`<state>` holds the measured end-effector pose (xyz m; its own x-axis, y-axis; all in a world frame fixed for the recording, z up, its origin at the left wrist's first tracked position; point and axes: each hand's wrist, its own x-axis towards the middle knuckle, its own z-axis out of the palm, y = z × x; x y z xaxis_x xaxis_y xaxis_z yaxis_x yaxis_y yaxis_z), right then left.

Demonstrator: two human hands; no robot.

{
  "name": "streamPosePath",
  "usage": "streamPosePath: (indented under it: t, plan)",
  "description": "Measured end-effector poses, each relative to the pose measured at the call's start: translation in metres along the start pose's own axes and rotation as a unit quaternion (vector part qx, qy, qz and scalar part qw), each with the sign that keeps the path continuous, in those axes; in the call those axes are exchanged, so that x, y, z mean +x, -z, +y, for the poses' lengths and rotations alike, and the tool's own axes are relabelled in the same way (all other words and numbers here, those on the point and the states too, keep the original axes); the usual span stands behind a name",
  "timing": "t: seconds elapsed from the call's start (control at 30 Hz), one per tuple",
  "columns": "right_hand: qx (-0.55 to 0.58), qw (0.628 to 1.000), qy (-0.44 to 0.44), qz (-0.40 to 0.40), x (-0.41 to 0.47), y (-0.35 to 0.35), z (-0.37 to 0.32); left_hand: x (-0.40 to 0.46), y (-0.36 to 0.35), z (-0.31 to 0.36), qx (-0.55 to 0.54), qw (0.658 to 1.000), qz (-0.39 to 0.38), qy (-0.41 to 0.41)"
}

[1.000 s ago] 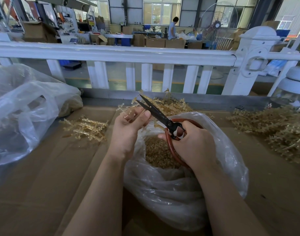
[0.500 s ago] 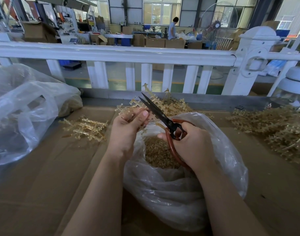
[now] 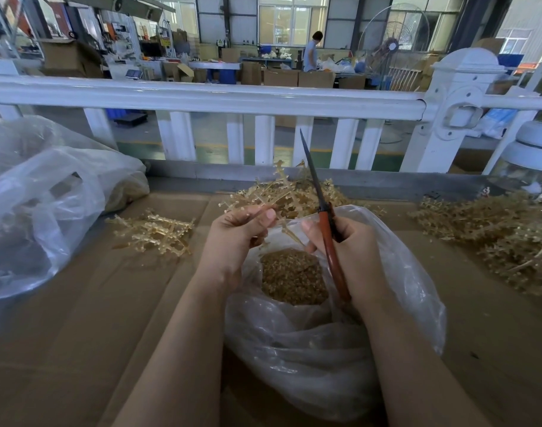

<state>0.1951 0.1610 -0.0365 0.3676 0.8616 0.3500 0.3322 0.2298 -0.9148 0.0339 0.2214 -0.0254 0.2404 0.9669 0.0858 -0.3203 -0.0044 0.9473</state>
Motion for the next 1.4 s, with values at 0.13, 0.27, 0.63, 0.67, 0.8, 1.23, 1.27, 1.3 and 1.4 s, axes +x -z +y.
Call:
streamPosePath:
  t: [0.13, 0.27, 0.63, 0.67, 0.8, 1.23, 1.27, 1.3, 1.4]
  plan:
    - [-0.047, 0.999, 0.001, 0.000, 0.001, -0.002, 0.003, -0.004, -0.006, 0.002, 0.004, 0.999, -0.051, -0.008]
    - [-0.059, 0.998, 0.024, 0.000, 0.001, -0.004, 0.003, -0.004, -0.007, -0.001, 0.017, 0.995, -0.094, -0.028]
    - [-0.037, 0.998, 0.027, -0.031, 0.000, -0.002, -0.002, -0.004, -0.010, 0.004, -0.039, 0.997, -0.034, -0.050]
    - [-0.040, 0.998, 0.028, -0.036, 0.000, -0.002, -0.001, -0.004, -0.010, 0.003, -0.033, 0.997, -0.028, -0.063]
    - [-0.062, 0.996, 0.047, -0.044, -0.001, -0.003, -0.001, -0.002, -0.007, 0.002, -0.009, 0.997, 0.002, -0.080]
    - [-0.166, 0.985, 0.027, 0.024, -0.002, -0.004, 0.000, 0.001, -0.006, 0.000, -0.039, 0.993, 0.037, -0.103]
    - [-0.186, 0.981, 0.036, 0.031, -0.003, -0.004, 0.000, 0.003, -0.003, 0.000, -0.038, 0.991, 0.055, -0.112]
    - [-0.204, 0.977, 0.047, 0.034, -0.004, -0.004, -0.001, 0.004, -0.001, -0.001, -0.035, 0.990, 0.070, -0.120]
    - [-0.250, 0.964, 0.085, 0.026, -0.005, -0.001, -0.002, 0.006, 0.002, -0.001, -0.016, 0.985, 0.091, -0.146]
